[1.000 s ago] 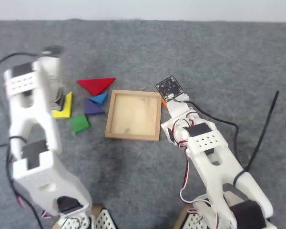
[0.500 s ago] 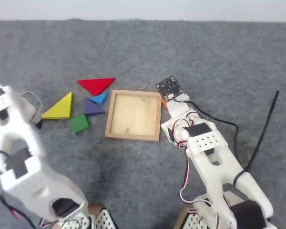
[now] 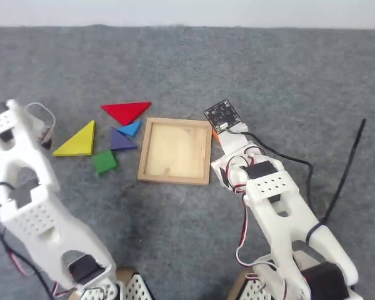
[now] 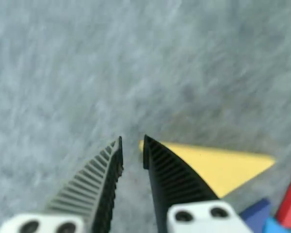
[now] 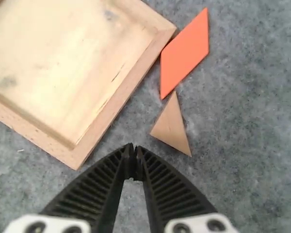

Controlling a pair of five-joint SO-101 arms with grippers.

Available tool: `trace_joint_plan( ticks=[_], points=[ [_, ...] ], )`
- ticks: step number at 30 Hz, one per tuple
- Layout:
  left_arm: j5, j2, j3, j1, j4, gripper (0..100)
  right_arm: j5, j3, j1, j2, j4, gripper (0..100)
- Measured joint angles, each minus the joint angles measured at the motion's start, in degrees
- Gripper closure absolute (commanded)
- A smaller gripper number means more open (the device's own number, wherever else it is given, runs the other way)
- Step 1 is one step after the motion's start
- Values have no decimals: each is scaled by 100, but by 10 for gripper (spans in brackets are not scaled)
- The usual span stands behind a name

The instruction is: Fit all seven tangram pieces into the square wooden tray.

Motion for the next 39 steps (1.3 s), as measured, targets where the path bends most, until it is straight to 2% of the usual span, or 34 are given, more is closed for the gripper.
trace_joint_plan(
  ticks=[5, 13, 16, 22, 24, 28, 32, 39],
  points=[
    [0, 862, -782, 149, 0, 927, 0, 0, 0, 0, 0, 986],
    [0, 1354, -2382, 167, 2189, 921, 0, 0, 0, 0, 0, 986],
    [0, 1380, -2523, 167, 2479, 873, 0, 0, 0, 0, 0, 986],
    [18, 1389, -2523, 571, 2505, 848, 0, 0, 0, 0, 0, 986],
    [229, 1389, -2541, 809, 2426, 848, 0, 0, 0, 0, 0, 986],
    [941, 1521, -2646, 1116, 1398, 848, 0, 0, 0, 0, 0, 986],
    [1090, 1978, -2796, 1521, 932, 852, 0, 0, 0, 0, 0, 986],
    [1134, 2620, -3622, 1415, 897, 852, 0, 0, 0, 0, 0, 986]
  ],
)
